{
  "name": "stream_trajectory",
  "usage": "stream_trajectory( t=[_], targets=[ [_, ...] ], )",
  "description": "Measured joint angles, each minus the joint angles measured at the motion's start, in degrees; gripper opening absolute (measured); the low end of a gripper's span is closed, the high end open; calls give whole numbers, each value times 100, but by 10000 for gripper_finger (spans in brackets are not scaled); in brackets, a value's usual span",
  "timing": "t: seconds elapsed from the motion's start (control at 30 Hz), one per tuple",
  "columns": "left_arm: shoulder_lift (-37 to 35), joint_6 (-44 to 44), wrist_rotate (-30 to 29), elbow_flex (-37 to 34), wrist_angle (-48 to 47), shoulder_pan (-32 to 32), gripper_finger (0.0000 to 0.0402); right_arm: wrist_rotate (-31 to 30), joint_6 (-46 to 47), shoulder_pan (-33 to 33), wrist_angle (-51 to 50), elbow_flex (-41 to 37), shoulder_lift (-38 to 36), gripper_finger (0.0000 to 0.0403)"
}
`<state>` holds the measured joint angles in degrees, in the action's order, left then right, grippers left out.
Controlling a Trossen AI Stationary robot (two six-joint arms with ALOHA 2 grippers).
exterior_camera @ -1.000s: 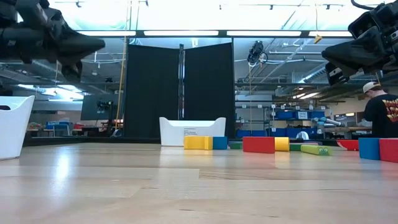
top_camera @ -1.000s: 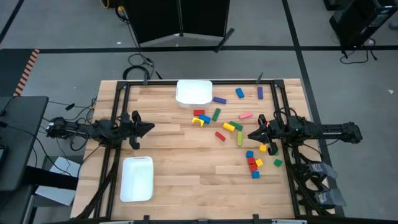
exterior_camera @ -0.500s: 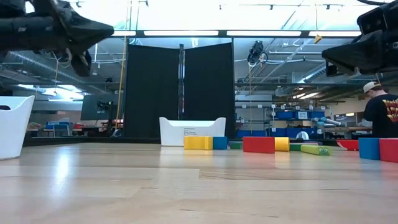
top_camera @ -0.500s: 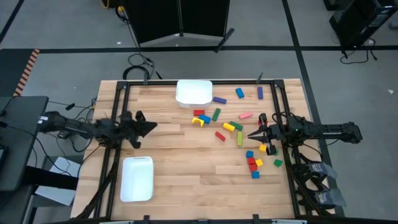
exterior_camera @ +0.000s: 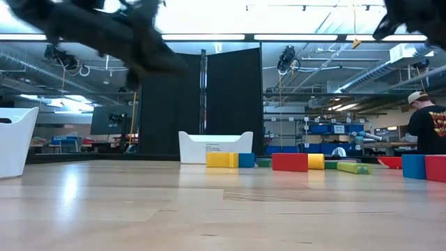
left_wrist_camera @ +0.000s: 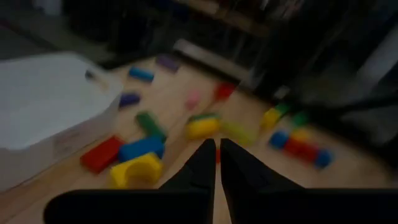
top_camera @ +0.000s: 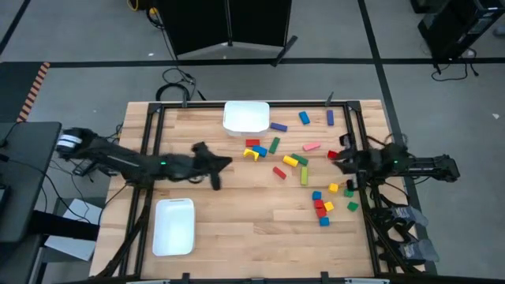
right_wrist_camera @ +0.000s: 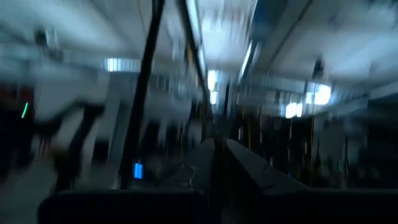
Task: Sort blocks by size
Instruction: Put the yellow arch block into the bottom white bin
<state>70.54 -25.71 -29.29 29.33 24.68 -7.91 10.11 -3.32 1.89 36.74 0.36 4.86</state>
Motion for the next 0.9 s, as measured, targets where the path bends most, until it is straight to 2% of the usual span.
stream_trajectory(
  t=[0.2,0.27,0.4,0.63,0.9],
  targets=[
    [1853,-6,-4,1706,-2488,389,92,0,84,0,1351,0,-1,48],
    [2320,-84,-1,2088,-2847,516,122,-3,83,0,1534,0,-2,48],
    [2933,-303,24,2491,-2920,747,181,-20,214,0,1596,0,-2,48],
    [3176,-602,54,2576,-2850,979,256,-20,333,0,1578,0,0,48],
    [3174,-598,66,2576,-2836,980,280,-16,329,0,1575,0,0,48]
  ],
)
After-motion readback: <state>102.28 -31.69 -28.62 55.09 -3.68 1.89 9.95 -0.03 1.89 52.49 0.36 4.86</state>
